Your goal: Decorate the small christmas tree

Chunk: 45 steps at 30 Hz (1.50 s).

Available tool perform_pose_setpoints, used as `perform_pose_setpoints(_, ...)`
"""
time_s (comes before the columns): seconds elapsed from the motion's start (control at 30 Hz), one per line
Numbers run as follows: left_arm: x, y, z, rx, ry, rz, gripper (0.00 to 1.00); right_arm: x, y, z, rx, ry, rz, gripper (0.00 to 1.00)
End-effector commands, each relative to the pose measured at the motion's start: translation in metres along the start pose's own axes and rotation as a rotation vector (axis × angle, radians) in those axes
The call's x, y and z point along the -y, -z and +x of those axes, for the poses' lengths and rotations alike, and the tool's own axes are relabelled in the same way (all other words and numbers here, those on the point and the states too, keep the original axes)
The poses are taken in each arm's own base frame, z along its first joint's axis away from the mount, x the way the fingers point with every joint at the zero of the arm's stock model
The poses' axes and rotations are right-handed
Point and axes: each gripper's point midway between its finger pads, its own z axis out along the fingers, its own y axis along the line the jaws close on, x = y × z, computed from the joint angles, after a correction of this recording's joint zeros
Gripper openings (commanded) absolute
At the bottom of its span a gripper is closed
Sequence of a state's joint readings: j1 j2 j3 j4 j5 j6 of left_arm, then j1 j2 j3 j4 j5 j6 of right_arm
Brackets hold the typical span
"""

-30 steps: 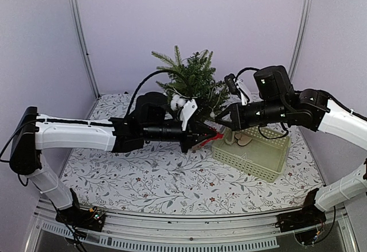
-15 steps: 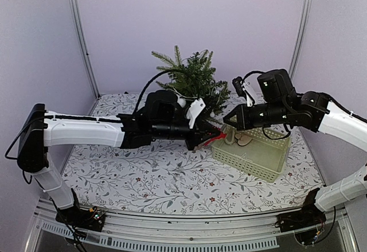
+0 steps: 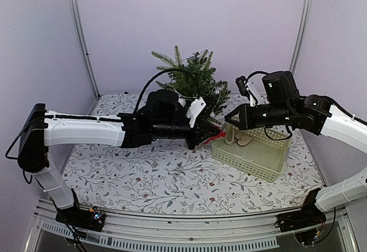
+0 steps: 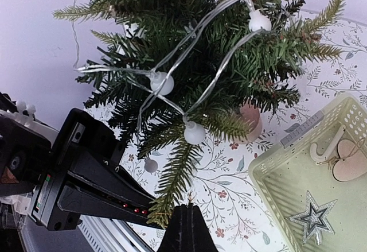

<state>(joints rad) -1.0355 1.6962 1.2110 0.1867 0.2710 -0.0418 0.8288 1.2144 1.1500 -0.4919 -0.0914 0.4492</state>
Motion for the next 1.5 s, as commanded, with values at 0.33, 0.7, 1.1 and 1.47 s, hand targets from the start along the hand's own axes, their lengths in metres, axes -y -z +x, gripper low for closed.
perform_pose_setpoints(0.33, -0.012, 0.015, -0.016, 0.029, -0.005, -0.047, 0.0, -0.002, -0.007, -0.003, 0.019, 0.007, -0.029, 0.0)
perform_pose_setpoints(0.7, -0.02, 0.015, -0.011, 0.006, 0.004, -0.06, 0.0, 0.003, -0.021, -0.002, 0.005, 0.004, -0.015, 0.0)
perform_pose_setpoints(1.1, -0.022, 0.021, -0.015, 0.026, -0.004, -0.057, 0.0, -0.002, -0.022, -0.004, 0.018, 0.009, -0.047, 0.0)
perform_pose_setpoints(1.47, -0.031, 0.024, 0.003, -0.002, 0.05, -0.065, 0.0, 0.0, -0.015, -0.007, 0.04, 0.005, -0.043, 0.0)
